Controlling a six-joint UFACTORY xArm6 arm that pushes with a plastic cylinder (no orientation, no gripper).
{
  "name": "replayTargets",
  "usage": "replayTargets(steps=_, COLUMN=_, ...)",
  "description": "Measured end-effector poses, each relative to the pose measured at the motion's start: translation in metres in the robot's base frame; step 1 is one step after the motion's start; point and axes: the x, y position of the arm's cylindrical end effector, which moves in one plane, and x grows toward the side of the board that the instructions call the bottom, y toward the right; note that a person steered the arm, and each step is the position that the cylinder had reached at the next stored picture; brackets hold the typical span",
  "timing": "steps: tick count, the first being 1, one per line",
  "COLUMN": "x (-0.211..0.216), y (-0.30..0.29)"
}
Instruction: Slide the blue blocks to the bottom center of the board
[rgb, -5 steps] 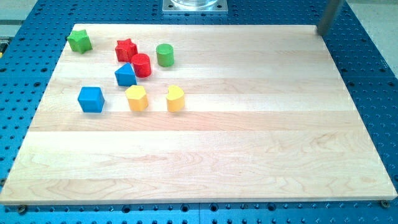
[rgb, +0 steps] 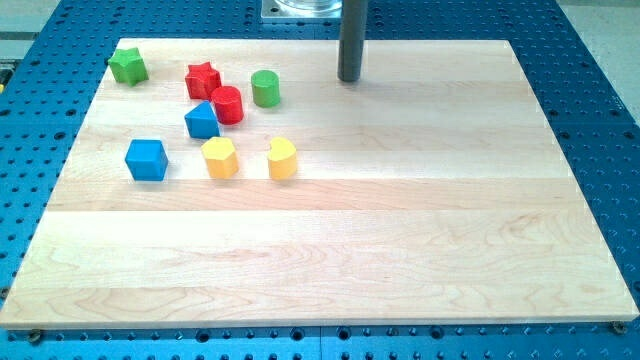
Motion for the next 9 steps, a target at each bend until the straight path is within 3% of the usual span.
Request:
replayTargets(steps=2, x=0.004, y=-0.088)
replayTargets(steps=3, x=0.041, y=-0.121)
replayTargets(steps=5, x=0.063, y=-0.191)
replayTargets(steps=6, x=0.099, y=-0.199)
replayTargets(steps=7, x=0.108, y=-0.222)
replayTargets(steps=9, x=0.182, y=-0.176)
